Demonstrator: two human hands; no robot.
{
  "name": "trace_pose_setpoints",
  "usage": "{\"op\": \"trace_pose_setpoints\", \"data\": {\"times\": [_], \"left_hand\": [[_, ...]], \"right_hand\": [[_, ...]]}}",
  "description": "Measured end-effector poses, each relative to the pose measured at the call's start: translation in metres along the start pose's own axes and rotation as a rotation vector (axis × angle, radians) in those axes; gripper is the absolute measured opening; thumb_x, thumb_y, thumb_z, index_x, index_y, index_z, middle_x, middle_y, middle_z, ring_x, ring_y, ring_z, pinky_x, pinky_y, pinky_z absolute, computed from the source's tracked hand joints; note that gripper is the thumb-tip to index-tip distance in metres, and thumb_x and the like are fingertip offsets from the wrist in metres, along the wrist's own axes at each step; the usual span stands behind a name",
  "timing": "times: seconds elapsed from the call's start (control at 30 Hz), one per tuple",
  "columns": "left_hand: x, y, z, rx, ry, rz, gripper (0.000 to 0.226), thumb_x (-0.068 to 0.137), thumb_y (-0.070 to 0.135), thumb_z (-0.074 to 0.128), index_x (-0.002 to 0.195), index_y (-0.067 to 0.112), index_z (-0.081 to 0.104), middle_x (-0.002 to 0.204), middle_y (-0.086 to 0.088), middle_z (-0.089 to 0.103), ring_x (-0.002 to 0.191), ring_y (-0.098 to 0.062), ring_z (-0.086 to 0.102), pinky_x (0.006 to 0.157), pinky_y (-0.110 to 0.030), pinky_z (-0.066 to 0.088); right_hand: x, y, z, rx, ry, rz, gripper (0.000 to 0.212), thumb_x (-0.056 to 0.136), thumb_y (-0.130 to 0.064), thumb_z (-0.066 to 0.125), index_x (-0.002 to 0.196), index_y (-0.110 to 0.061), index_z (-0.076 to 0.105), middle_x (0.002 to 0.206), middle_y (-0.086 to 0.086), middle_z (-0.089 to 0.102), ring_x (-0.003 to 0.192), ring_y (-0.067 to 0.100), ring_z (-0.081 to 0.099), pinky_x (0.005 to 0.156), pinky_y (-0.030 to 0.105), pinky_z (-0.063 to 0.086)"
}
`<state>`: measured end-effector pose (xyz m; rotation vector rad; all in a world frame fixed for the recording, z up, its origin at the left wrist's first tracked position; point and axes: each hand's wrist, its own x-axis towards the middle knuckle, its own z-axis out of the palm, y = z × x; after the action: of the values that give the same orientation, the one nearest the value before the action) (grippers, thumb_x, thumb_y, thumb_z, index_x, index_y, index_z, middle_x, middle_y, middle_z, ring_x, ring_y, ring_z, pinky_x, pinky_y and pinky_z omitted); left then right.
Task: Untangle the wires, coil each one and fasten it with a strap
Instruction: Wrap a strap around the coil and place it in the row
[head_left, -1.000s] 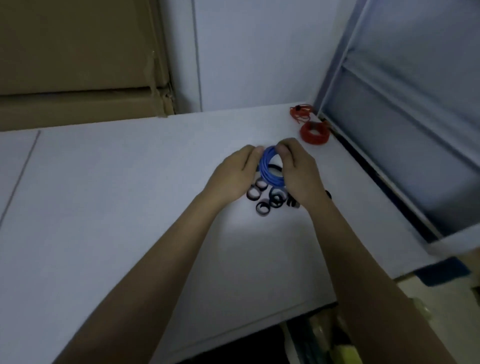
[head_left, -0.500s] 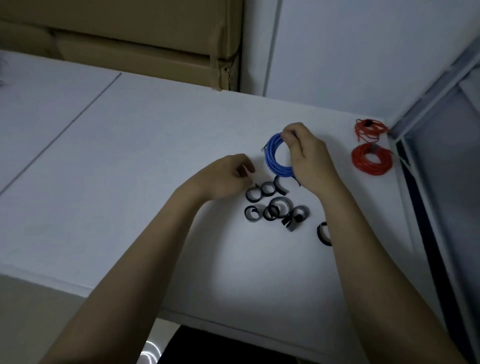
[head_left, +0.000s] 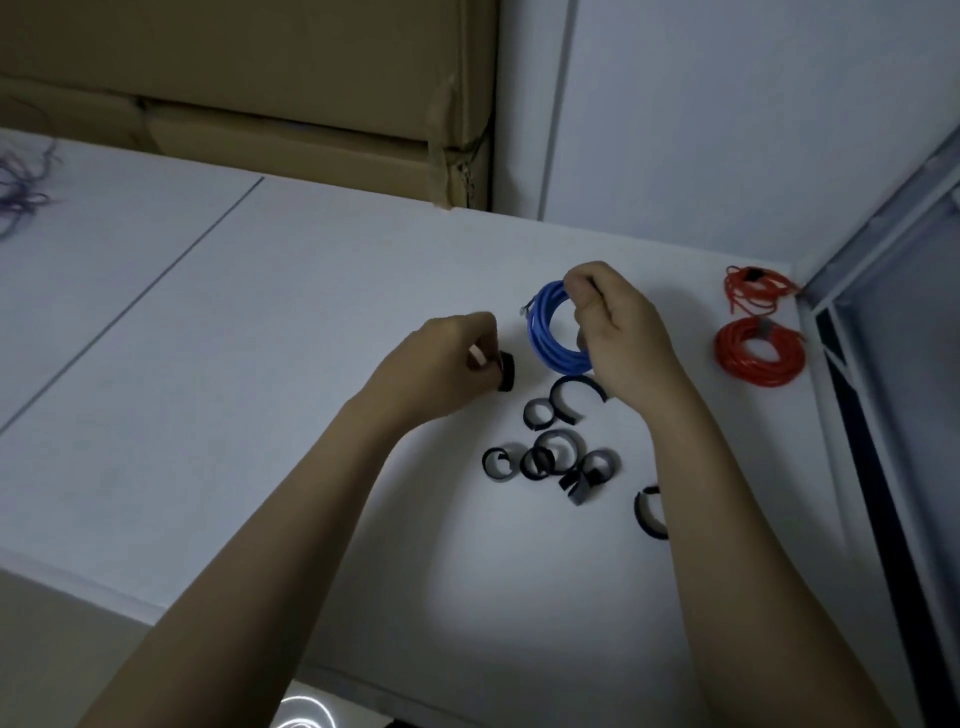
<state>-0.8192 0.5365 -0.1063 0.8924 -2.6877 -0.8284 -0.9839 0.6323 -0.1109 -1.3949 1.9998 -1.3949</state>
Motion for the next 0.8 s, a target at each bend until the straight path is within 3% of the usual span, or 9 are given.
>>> {"op": "trace_pose_setpoints", "data": {"times": [0.17,0.3,0.37,0.47,0.57,0.67,0.8], "left_hand": [[0.024,0.020,0.000,-0.099,0.221,0.210,0.024,0.085,0.015,0.069,0.080,0.007,0.046,0.075,0.000,0.061,0.073,-0.023,0.062,0.063,-0.035,0.048],[0.043,0.025,0.012,-0.087,0.275,0.321,0.024,0.087,0.014,0.067,0.084,0.001,0.048,0.079,-0.008,0.060,0.073,-0.028,0.058,0.063,-0.042,0.047],[0.051,0.025,0.019,-0.100,0.299,0.339,0.022,0.088,0.013,0.066,0.085,0.001,0.048,0.081,-0.007,0.061,0.074,-0.026,0.059,0.063,-0.040,0.046],[0.062,0.025,0.025,-0.209,0.316,0.287,0.018,0.088,0.010,0.064,0.085,0.005,0.047,0.084,-0.004,0.063,0.068,-0.014,0.062,0.057,-0.026,0.046],[0.071,0.027,0.024,-0.461,0.256,0.206,0.020,0.086,0.003,0.066,0.082,0.008,0.048,0.077,0.009,0.059,0.057,-0.001,0.062,0.050,-0.011,0.042],[0.075,0.024,0.020,-0.667,0.146,0.124,0.021,0.084,-0.004,0.065,0.077,0.009,0.050,0.080,-0.002,0.062,0.058,-0.006,0.064,0.052,-0.016,0.049],[0.075,0.021,0.013,-0.767,0.071,0.071,0.016,0.091,0.007,0.063,0.079,0.008,0.052,0.087,-0.009,0.068,0.062,-0.015,0.068,0.053,-0.022,0.053]], "right_hand": [[-0.001,-0.008,0.001,0.154,0.093,0.037,0.024,0.103,-0.027,0.039,0.086,-0.032,0.053,0.059,-0.016,0.053,0.056,-0.001,0.049,0.055,0.009,0.038],[0.001,-0.004,-0.001,0.281,0.177,0.105,0.025,0.104,-0.027,0.037,0.091,-0.020,0.058,0.061,-0.020,0.057,0.059,-0.005,0.053,0.057,0.008,0.041],[0.004,-0.002,-0.003,0.303,0.205,0.120,0.026,0.104,-0.027,0.037,0.097,-0.014,0.059,0.061,-0.018,0.055,0.059,-0.004,0.052,0.058,0.011,0.042],[0.005,0.000,-0.007,0.325,0.200,0.107,0.027,0.104,-0.026,0.036,0.099,-0.012,0.059,0.063,-0.013,0.055,0.061,0.001,0.052,0.062,0.018,0.045],[0.004,0.001,-0.008,0.251,0.123,0.109,0.024,0.103,-0.026,0.038,0.093,-0.021,0.058,0.061,-0.017,0.055,0.059,-0.003,0.054,0.061,0.012,0.043],[0.004,0.002,-0.010,0.155,0.086,0.103,0.023,0.103,-0.026,0.040,0.086,-0.030,0.055,0.058,-0.019,0.052,0.056,-0.002,0.052,0.058,0.010,0.042],[0.002,0.000,-0.014,0.085,0.035,0.084,0.023,0.102,-0.026,0.042,0.082,-0.032,0.053,0.057,-0.019,0.052,0.053,-0.003,0.053,0.053,0.006,0.037]]}}
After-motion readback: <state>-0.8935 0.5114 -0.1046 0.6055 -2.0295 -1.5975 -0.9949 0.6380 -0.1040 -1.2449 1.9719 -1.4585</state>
